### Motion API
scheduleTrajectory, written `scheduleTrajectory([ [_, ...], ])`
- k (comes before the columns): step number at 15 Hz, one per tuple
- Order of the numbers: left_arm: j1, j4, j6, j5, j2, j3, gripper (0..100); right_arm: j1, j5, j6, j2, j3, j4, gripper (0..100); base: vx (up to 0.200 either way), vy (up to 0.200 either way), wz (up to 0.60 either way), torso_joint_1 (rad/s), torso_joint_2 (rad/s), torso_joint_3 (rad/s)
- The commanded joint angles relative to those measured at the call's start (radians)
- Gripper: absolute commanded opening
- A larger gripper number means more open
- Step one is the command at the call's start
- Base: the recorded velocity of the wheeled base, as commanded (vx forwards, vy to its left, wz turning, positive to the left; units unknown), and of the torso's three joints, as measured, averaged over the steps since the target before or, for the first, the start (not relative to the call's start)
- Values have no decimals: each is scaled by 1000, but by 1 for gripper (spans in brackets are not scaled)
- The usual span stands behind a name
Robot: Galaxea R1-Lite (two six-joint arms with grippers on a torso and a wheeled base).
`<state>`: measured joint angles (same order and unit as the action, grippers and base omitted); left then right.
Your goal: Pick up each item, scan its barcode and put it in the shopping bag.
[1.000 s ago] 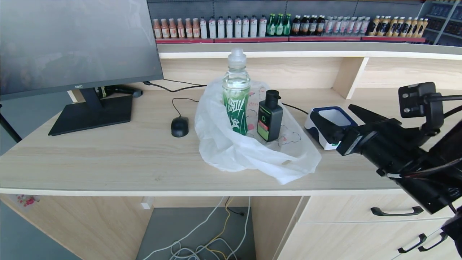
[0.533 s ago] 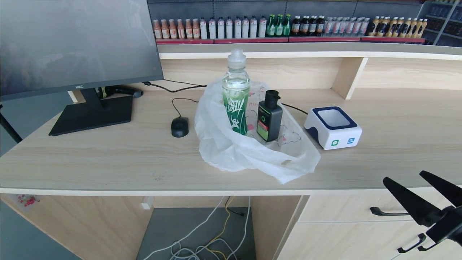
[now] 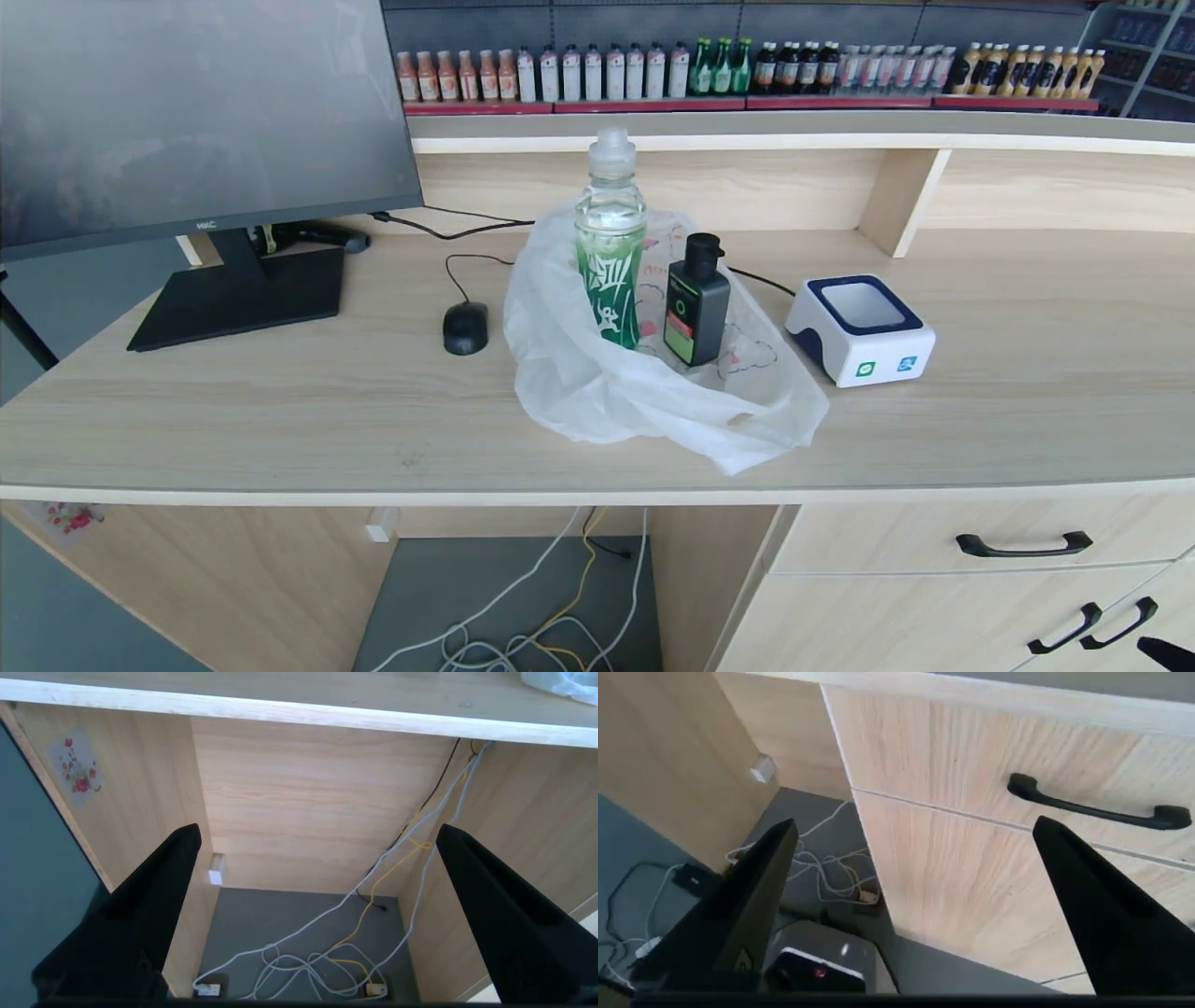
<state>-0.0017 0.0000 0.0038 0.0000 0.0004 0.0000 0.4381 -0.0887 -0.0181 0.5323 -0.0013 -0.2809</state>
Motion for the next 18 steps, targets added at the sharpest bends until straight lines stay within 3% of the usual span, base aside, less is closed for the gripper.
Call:
scheduleTrajectory([
  [1, 0, 0, -1, 0, 0, 0, 100, 27, 7, -62, -261, -2, 181, 100, 0, 0, 0, 0, 0, 0],
  [2, 0, 0, -1, 0, 0, 0, 100, 19, 21, -57, -365, -26, 302, 100, 0, 0, 0, 0, 0, 0],
  [4, 0, 0, -1, 0, 0, 0, 100, -16, 21, -54, -394, -28, 302, 100, 0, 0, 0, 0, 0, 0],
  [5, 0, 0, -1, 0, 0, 0, 100, -70, 23, -63, -413, -28, 304, 100, 0, 0, 0, 0, 0, 0],
  [7, 0, 0, 1, 0, 0, 0, 100, -283, 23, -69, -370, -29, 305, 100, 0, 0, 0, 0, 0, 0],
  [12, 0, 0, 1, 0, 0, 0, 100, -470, 23, -57, -479, -28, 302, 100, 0, 0, 0, 0, 0, 0],
  [18, 0, 0, -1, 0, 0, 0, 100, -443, 23, -42, -531, 1, 218, 100, 0, 0, 0, 0, 0, 0],
])
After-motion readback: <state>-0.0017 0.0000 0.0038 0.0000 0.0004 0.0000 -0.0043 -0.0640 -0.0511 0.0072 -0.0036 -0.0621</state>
